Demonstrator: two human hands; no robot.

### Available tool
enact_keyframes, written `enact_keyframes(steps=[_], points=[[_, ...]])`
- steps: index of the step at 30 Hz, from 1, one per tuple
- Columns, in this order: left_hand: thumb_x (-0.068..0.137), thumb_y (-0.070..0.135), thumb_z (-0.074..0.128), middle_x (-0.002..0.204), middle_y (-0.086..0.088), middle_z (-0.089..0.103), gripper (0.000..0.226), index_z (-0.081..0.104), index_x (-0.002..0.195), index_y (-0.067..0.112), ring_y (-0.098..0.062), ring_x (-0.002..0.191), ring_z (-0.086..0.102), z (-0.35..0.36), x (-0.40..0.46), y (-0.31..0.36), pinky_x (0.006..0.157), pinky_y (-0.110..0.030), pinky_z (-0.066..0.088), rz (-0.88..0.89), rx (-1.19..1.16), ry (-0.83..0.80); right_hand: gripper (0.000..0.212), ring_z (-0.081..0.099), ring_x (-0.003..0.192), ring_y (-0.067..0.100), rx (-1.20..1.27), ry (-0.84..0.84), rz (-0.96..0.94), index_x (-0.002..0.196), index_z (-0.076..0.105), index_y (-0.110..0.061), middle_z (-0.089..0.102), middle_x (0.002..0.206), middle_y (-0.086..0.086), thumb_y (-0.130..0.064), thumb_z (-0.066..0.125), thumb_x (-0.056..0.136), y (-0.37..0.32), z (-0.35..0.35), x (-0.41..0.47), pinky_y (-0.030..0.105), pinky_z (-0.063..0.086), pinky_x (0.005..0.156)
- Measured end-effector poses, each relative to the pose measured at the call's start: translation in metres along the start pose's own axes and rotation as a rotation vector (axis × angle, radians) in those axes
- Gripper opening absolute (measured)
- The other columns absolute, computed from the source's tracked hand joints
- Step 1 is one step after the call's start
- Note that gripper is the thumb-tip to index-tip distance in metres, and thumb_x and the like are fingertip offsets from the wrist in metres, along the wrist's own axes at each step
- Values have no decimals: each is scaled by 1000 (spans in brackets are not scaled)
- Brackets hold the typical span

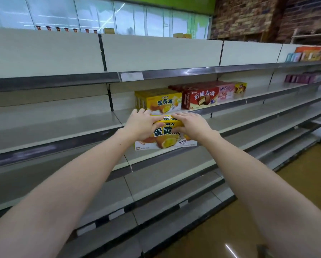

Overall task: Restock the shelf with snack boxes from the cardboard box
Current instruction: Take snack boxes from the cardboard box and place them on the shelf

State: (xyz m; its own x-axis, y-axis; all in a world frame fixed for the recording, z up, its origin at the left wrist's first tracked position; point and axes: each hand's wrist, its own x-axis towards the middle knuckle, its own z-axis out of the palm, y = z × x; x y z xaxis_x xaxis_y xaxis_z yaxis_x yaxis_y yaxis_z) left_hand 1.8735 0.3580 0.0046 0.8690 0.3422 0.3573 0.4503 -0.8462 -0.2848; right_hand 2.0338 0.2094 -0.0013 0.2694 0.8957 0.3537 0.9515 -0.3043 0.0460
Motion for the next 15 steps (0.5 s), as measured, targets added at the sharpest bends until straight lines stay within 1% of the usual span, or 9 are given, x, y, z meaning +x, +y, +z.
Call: enact_keyframes(steps=[5,7,9,13,15], points=[[98,65,17,134,-9,55,52,33,146,51,-30,123,48,13,53,-6,102,-45,37,-62,-1,-6,73,36,143,23,-12,6,0,154,32,-31,33,159,-2,-63,51,91,38,15,54,43,32,112],[98,64,20,134,-11,54,51,35,145,50,-32,124,48,17,76,-7,103,-47,35,-89,-3,-14,72,35,143,23,-13,11,-8,154,30,-32,33,159,-3,-62,51,92,55,19,74,44,30,114],[98,64,21,137,-13,52,51,34,146,50,-33,127,45,20,102,-8,105,-48,32,-116,13,-30,72,33,145,20,-23,48,-18,155,28,-33,32,160,-5,-61,51,93,72,23,95,43,26,115],[97,65,23,138,-13,49,53,29,148,49,-32,128,41,32,146,-13,107,-48,30,-193,-7,-41,70,31,145,17,20,161,-37,151,38,-31,38,157,-5,-56,60,90,103,36,136,42,23,115],[98,65,25,137,-13,50,54,30,149,48,-33,127,41,41,164,-13,108,-50,30,-198,-27,-21,70,31,145,15,61,182,-30,149,41,-33,39,156,-7,-56,63,87,118,45,152,46,22,115]])
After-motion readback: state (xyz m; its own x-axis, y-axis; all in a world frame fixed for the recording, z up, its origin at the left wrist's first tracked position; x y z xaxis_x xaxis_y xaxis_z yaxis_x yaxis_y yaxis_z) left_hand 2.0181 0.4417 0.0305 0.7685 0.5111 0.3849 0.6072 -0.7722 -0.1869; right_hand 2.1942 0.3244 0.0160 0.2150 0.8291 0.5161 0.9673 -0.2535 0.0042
